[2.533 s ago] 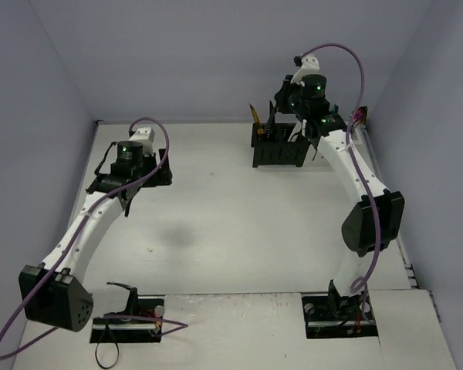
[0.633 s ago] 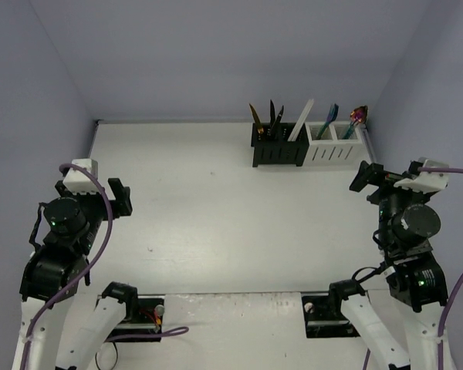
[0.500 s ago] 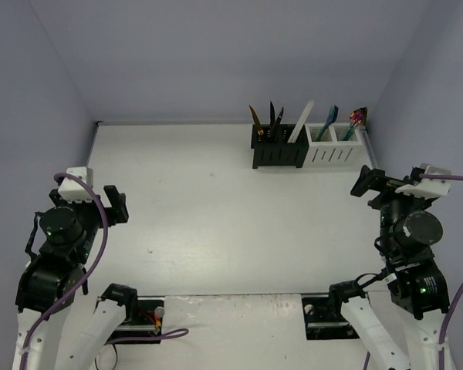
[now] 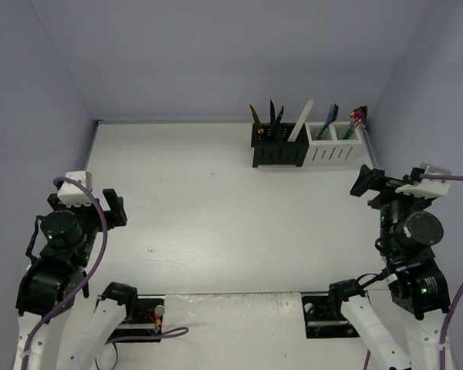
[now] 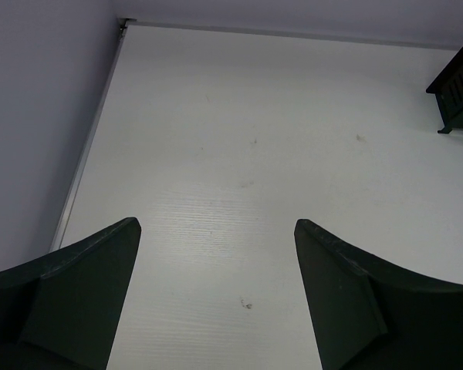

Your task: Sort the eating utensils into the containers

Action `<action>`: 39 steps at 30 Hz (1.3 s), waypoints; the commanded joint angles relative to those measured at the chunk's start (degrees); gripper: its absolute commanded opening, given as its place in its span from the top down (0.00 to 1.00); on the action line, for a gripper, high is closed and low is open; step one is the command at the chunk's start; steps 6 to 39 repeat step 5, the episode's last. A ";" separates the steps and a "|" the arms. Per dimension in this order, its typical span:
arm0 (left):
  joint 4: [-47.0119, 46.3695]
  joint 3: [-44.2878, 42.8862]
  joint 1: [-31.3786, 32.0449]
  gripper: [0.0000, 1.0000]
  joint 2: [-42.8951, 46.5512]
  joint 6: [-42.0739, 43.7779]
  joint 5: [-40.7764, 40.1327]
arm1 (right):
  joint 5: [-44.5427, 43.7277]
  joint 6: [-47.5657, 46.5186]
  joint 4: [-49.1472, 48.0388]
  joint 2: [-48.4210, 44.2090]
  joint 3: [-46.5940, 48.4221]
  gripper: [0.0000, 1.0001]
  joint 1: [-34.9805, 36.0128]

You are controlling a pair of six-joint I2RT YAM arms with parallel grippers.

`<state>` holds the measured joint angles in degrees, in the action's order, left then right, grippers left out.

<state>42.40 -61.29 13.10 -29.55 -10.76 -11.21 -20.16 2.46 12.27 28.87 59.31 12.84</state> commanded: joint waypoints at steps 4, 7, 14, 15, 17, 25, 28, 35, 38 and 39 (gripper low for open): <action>-1.79 -0.41 -0.18 0.21 -0.72 -0.31 -1.10 | 0.13 -1.67 -3.66 -0.47 -0.07 0.00 0.51; -1.79 -0.41 -0.18 0.21 -0.97 -0.30 -1.18 | 0.21 -1.67 -3.66 -0.49 -0.09 0.00 0.44; -1.79 -0.41 -0.18 0.21 -0.97 -0.30 -1.18 | 0.21 -1.67 -3.66 -0.49 -0.09 0.00 0.44; -1.79 -0.41 -0.18 0.21 -0.97 -0.30 -1.18 | 0.21 -1.67 -3.66 -0.49 -0.09 0.00 0.44; -1.79 -0.41 -0.18 0.21 -0.97 -0.30 -1.18 | 0.21 -1.67 -3.66 -0.49 -0.09 0.00 0.44; -1.79 -0.41 -0.18 0.21 -0.97 -0.30 -1.18 | 0.21 -1.67 -3.66 -0.49 -0.09 0.00 0.44; -1.79 -0.41 -0.18 0.21 -0.97 -0.30 -1.18 | 0.21 -1.67 -3.66 -0.49 -0.09 0.00 0.44; -1.79 -0.41 -0.18 0.21 -0.97 -0.30 -1.18 | 0.21 -1.67 -3.66 -0.49 -0.09 0.00 0.44; -1.79 -0.41 -0.18 0.21 -0.97 -0.30 -1.18 | 0.21 -1.67 -3.66 -0.49 -0.09 0.00 0.44; -1.79 -0.41 -0.18 0.21 -0.97 -0.30 -1.18 | 0.21 -1.67 -3.66 -0.49 -0.09 0.00 0.44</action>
